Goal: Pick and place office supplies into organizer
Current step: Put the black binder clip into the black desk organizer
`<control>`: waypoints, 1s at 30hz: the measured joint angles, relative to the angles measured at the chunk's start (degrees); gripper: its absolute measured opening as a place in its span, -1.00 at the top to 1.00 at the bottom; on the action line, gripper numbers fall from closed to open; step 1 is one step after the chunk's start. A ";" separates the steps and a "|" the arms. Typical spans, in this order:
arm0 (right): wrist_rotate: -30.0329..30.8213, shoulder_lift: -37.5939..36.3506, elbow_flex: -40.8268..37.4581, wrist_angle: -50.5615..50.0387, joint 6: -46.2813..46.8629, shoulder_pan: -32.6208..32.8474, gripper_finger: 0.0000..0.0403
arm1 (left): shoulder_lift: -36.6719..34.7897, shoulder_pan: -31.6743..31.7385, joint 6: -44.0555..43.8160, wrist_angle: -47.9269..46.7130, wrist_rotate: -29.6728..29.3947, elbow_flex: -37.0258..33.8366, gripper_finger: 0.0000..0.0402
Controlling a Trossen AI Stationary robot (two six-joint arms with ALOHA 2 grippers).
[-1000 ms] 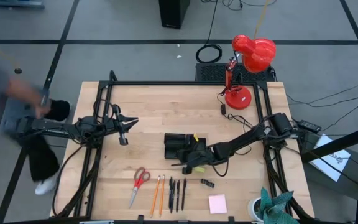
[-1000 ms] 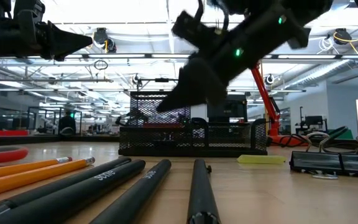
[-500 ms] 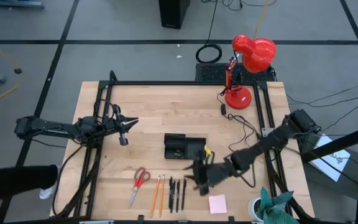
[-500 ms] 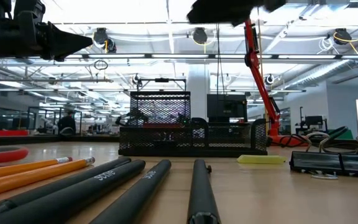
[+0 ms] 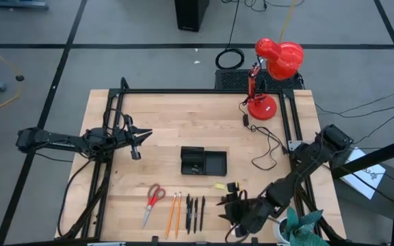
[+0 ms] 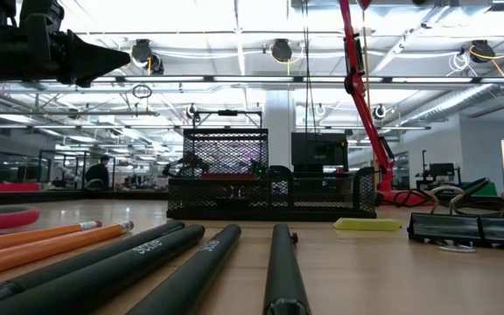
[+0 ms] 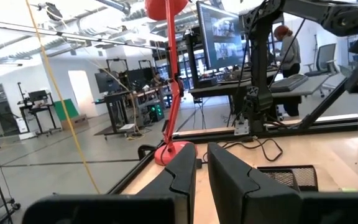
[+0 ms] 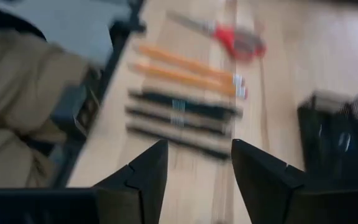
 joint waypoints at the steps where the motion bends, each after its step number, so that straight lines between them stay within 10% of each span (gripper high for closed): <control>1: -0.08 0.74 0.00 -1.15 1.24 0.20 0.15 | 0.01 0.00 0.41 0.02 -0.01 0.00 0.76; 30: -4.39 7.56 -2.30 -7.88 13.70 -3.52 0.16 | 0.00 0.00 0.86 -0.79 -2.50 0.00 0.76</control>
